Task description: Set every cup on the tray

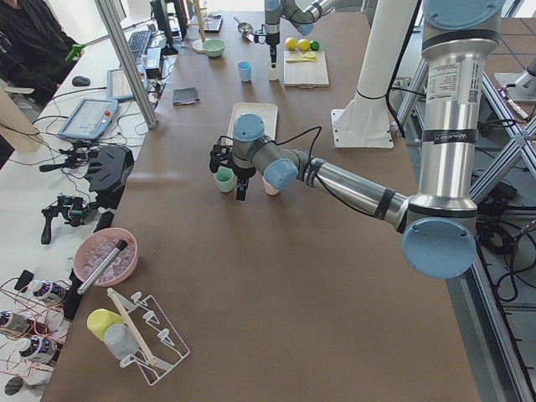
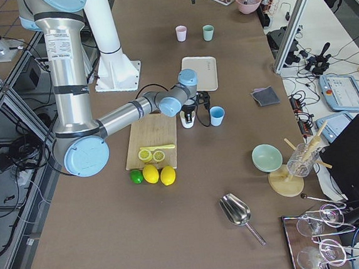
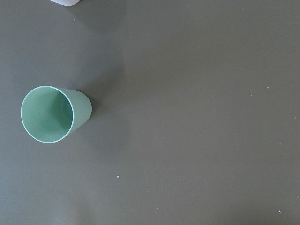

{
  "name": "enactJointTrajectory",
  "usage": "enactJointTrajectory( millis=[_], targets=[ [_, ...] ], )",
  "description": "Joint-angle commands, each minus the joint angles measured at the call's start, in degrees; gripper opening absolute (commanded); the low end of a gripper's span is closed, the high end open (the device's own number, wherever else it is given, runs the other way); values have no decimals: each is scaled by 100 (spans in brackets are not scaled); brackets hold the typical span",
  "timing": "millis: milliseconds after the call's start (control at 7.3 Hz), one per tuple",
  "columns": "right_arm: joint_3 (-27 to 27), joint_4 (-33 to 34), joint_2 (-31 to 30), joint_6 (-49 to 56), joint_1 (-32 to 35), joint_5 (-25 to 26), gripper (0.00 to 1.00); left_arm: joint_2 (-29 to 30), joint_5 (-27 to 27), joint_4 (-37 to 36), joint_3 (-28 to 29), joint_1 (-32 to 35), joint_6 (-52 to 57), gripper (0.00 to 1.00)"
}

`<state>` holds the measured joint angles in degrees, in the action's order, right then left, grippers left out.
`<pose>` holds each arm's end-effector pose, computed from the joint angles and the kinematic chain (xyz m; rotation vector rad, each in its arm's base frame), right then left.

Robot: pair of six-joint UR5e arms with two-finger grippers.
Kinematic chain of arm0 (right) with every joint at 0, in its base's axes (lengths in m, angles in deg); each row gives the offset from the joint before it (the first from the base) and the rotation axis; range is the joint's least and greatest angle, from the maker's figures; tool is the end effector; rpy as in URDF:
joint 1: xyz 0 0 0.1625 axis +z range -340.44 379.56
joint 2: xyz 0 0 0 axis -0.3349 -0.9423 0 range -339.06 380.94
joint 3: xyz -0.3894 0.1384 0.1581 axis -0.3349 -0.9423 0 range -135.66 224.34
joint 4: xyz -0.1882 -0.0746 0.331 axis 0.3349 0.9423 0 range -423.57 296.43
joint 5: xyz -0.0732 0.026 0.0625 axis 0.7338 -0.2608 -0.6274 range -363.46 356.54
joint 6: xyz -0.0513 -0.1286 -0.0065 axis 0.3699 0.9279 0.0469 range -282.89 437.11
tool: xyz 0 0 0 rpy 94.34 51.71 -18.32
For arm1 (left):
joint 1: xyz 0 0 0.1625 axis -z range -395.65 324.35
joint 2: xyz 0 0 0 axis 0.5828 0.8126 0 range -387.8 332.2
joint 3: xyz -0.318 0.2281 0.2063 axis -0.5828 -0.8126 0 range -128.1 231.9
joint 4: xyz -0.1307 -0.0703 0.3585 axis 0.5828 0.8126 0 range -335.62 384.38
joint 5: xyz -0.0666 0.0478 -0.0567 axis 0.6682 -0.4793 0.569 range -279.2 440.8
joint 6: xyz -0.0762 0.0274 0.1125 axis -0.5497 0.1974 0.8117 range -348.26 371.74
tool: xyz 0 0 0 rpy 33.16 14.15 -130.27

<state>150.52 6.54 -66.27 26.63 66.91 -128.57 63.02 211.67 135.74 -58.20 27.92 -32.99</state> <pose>-0.3095 -0.4150 0.5117 0.0235 -0.8801 -0.0800 0.1804 -0.4586 0.4853 0.1778 0.9608 -0.0303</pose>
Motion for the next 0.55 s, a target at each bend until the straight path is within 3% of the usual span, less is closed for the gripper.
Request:
enactJointTrajectory(
  millis=[0,274,411],
  targets=[
    [52,11,125,4,501,-721,0,77,9,0,-4,-20,-71,97],
    [96,351,553,-14,679,-961,0,68,-26,8,57,-20,16,97],
    [87,624,991,-501,575,-892,0,68,-35,8,32,-99,-44,97]
  ],
)
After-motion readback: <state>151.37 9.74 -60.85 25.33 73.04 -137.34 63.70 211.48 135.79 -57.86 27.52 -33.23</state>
